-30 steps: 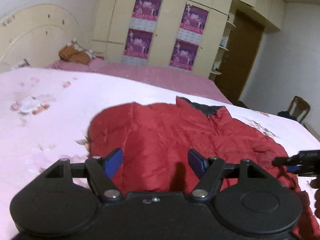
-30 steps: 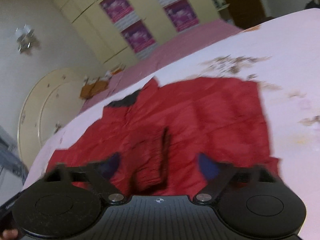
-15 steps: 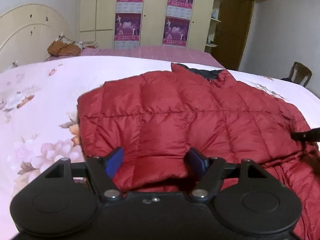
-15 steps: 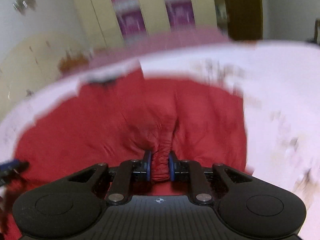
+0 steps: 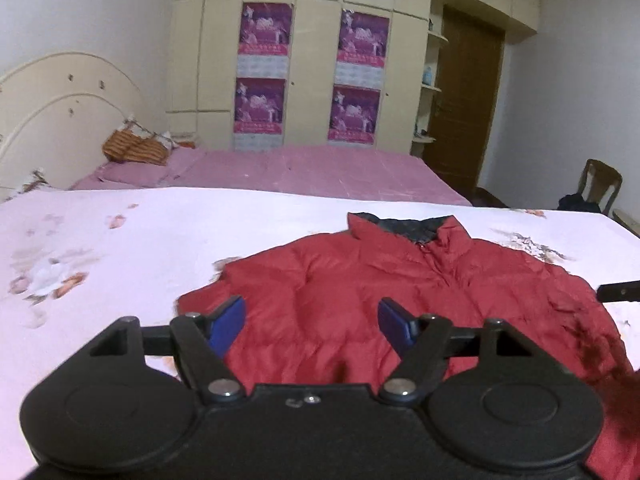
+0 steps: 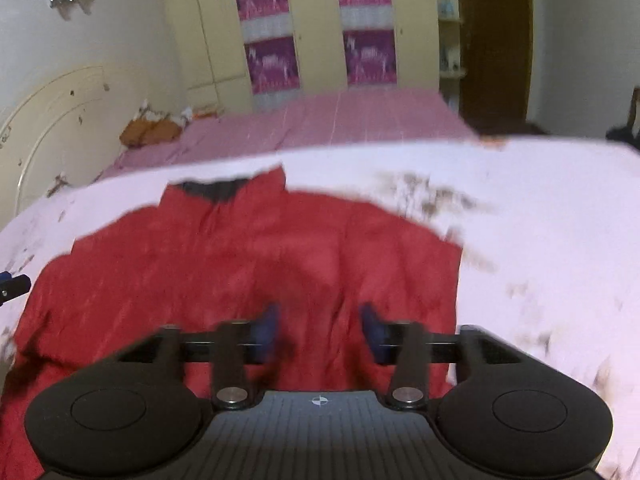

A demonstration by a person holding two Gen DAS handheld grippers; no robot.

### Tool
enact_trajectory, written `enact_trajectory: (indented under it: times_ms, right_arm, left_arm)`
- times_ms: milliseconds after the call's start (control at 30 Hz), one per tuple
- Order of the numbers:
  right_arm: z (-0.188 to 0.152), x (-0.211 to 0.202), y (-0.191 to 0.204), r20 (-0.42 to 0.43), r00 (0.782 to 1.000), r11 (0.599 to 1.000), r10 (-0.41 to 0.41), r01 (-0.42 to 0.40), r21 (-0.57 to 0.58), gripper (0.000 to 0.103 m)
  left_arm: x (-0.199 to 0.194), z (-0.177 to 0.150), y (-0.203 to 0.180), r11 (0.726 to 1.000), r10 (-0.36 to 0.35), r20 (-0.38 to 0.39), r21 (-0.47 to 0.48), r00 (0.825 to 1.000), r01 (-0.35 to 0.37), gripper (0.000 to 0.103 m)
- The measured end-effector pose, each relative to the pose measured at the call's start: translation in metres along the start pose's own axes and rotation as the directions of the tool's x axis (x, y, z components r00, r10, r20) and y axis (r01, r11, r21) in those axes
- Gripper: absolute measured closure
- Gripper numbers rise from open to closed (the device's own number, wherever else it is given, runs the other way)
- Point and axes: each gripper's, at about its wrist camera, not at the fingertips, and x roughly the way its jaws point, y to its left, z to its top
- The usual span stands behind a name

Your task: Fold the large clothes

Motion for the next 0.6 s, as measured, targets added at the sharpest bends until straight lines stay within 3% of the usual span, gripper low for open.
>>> enact_trajectory:
  times_ms: [267,433,500,600]
  right_arm:
    - [0.002,0.067,0.03,-0.111,0.994,0.994,-0.023,0.01,-0.111,0.056]
    - [-0.017,0.078,0.021,-0.146,0.987,0.989,-0.068,0.047,-0.141,0.056]
    - [-0.016,0.076,0.018,-0.145,0.986,0.989,-0.081,0.061,-0.136,0.056]
    - [-0.01,0.044,0.021,-0.067,0.996,0.993,-0.058,0.051,-0.102,0.056]
  left_arm:
    - [0.064,-0.017,0.001,0.997,0.007,-0.158,0.079,0.987,0.006,0.029]
    - [0.065,-0.023,0.007,0.997,-0.006,-0.159,0.071,0.987,0.018,0.028]
    - [0.058,-0.017,0.003,0.997,0.024,-0.164,0.079,0.986,-0.011,0.031]
    - [0.031,-0.009,-0.009,0.998,-0.004,-0.116,0.061,0.993,0.011,0.03]
